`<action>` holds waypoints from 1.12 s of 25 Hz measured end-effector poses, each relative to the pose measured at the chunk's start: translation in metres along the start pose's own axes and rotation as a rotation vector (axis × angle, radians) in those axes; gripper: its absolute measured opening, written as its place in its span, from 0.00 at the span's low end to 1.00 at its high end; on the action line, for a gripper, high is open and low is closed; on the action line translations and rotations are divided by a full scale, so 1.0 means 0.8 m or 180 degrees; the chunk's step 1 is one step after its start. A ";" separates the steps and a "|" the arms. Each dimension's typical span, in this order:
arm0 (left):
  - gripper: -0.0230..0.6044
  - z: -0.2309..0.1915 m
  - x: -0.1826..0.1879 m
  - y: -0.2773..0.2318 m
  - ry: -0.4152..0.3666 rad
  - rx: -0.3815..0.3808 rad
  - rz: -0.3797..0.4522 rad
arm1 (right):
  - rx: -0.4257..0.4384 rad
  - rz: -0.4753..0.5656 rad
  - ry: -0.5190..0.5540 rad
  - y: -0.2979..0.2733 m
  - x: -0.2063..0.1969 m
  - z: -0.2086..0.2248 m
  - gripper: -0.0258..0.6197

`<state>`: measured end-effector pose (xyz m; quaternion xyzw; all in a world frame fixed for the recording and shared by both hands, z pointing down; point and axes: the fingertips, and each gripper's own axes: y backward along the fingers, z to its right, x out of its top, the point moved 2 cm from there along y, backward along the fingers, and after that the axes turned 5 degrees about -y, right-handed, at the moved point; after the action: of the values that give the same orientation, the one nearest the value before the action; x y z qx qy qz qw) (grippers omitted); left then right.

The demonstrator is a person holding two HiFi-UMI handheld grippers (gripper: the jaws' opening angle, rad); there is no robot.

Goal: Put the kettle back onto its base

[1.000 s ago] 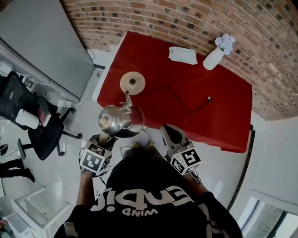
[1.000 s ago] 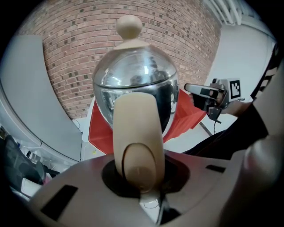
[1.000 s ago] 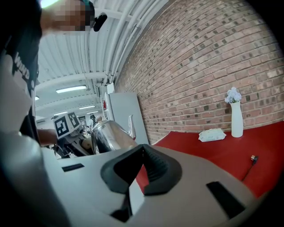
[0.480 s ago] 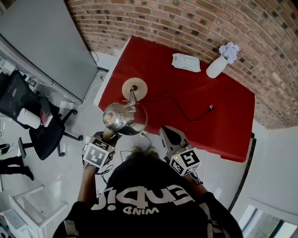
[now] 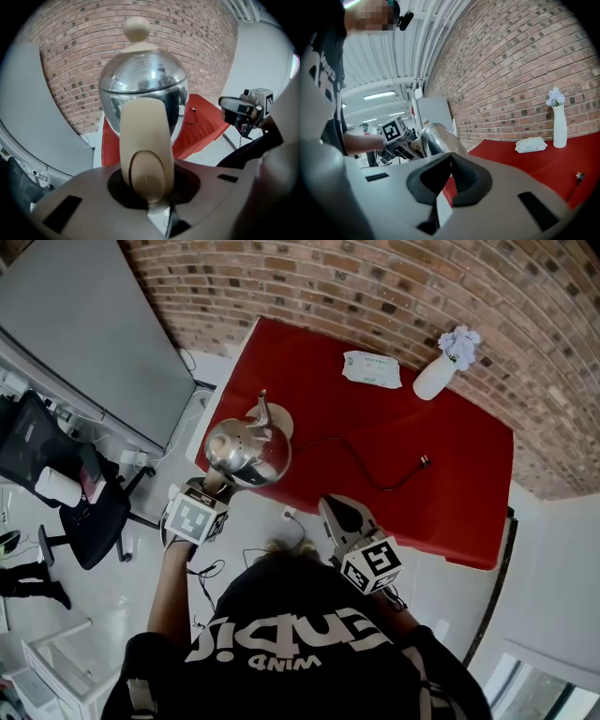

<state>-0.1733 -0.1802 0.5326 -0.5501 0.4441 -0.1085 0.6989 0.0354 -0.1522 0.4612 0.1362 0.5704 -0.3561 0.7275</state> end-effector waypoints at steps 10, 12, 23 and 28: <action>0.12 -0.068 0.053 -0.057 -0.0062 0.0076 -0.0135 | -0.0025 -0.0026 -0.0038 -0.014 0.004 0.017 0.07; 0.12 -0.078 0.059 -0.072 -0.0056 0.0057 -0.0173 | -0.0044 -0.0023 -0.0048 -0.016 0.005 0.021 0.07; 0.12 -0.097 0.060 -0.134 -0.0060 -0.0004 -0.0475 | -0.0134 -0.0029 -0.0116 -0.022 0.006 0.044 0.07; 0.13 -0.099 0.055 -0.154 -0.0049 -0.0009 -0.0605 | -0.0138 -0.0058 -0.0138 -0.024 0.003 0.051 0.07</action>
<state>-0.1653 -0.3074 0.6173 -0.5915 0.3846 -0.1695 0.6881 0.0522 -0.1915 0.4759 0.1075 0.5633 -0.3532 0.7392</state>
